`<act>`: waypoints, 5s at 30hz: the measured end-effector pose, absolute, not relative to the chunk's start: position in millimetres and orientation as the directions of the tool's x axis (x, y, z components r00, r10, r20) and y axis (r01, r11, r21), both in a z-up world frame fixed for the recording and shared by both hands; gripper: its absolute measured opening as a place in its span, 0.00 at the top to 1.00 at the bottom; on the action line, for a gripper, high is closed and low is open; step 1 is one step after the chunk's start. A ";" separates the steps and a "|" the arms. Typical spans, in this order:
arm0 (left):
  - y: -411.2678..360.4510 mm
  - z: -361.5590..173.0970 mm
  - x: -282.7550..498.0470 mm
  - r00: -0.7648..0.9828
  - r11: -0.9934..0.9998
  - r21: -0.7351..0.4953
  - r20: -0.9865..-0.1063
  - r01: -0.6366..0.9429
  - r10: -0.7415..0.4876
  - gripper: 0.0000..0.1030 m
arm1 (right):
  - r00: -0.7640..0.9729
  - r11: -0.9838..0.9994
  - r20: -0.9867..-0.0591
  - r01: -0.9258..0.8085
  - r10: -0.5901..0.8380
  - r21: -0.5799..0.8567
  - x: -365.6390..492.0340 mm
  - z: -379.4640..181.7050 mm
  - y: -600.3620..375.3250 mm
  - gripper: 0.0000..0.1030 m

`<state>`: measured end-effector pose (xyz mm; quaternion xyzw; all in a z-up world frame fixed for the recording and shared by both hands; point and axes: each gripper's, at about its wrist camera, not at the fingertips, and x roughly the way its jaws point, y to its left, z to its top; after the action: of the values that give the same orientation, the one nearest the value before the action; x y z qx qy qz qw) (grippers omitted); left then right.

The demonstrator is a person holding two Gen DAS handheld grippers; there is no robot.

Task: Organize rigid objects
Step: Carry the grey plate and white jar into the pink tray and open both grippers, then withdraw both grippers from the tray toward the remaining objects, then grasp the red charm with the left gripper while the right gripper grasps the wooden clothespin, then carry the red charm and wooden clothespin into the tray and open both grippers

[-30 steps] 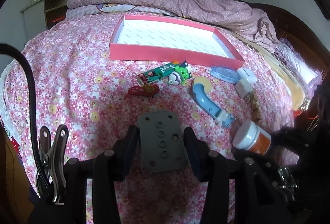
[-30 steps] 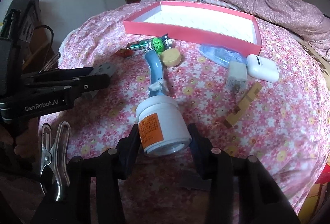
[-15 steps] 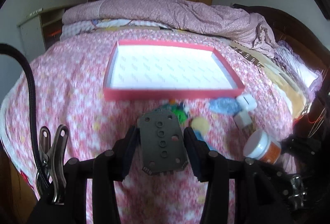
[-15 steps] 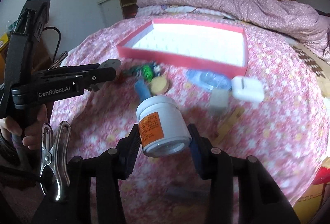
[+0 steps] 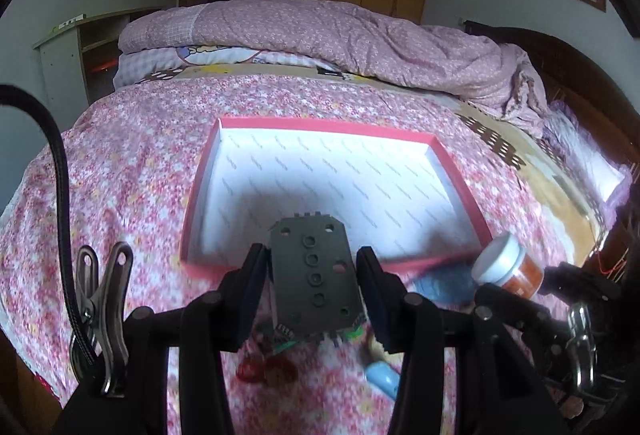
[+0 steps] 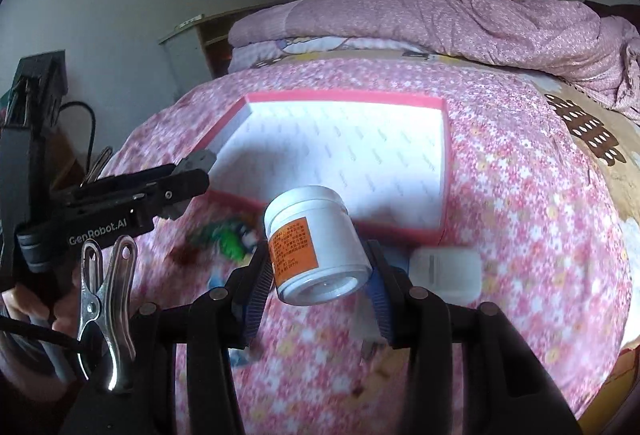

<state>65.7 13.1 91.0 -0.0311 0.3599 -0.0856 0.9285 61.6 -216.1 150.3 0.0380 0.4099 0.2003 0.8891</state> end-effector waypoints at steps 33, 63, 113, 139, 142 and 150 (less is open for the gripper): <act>-15.0 43.4 116.5 0.671 0.995 -0.018 -0.737 0.103 -0.082 0.36 | 0.590 0.971 -0.782 -0.223 0.202 0.083 120.0 116.2 -242.5 0.60; 12.6 59.9 17.6 0.713 0.997 -0.015 -0.698 0.082 -0.069 0.33 | 0.610 0.933 -0.708 -0.280 0.355 0.226 2.1 142.0 -268.9 0.48; 24.6 32.6 -28.3 0.702 0.990 -0.083 -0.698 0.113 -0.139 0.57 | 0.544 0.924 -0.748 -0.224 0.381 0.308 -10.9 97.5 -258.3 0.41; 20.0 72.8 -9.5 0.738 0.982 -0.100 -0.648 0.159 -0.186 0.57 | 0.611 0.904 -0.672 -0.200 0.417 0.379 -7.8 123.0 -274.1 0.88; 17.1 83.4 4.4 0.740 0.980 -0.100 -0.643 0.173 -0.197 0.57 | 0.621 0.904 -0.663 -0.217 0.419 0.368 0.9 131.1 -271.4 0.88; 7.1 97.9 42.7 0.745 0.979 -0.053 -0.641 0.197 -0.185 0.57 | 0.651 0.917 -0.647 -0.246 0.397 0.314 38.4 152.3 -267.1 0.88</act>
<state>42.7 7.1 97.9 0.0090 0.3421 -0.1022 0.9340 38.4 -267.1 152.3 0.0995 0.3781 0.1781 0.9030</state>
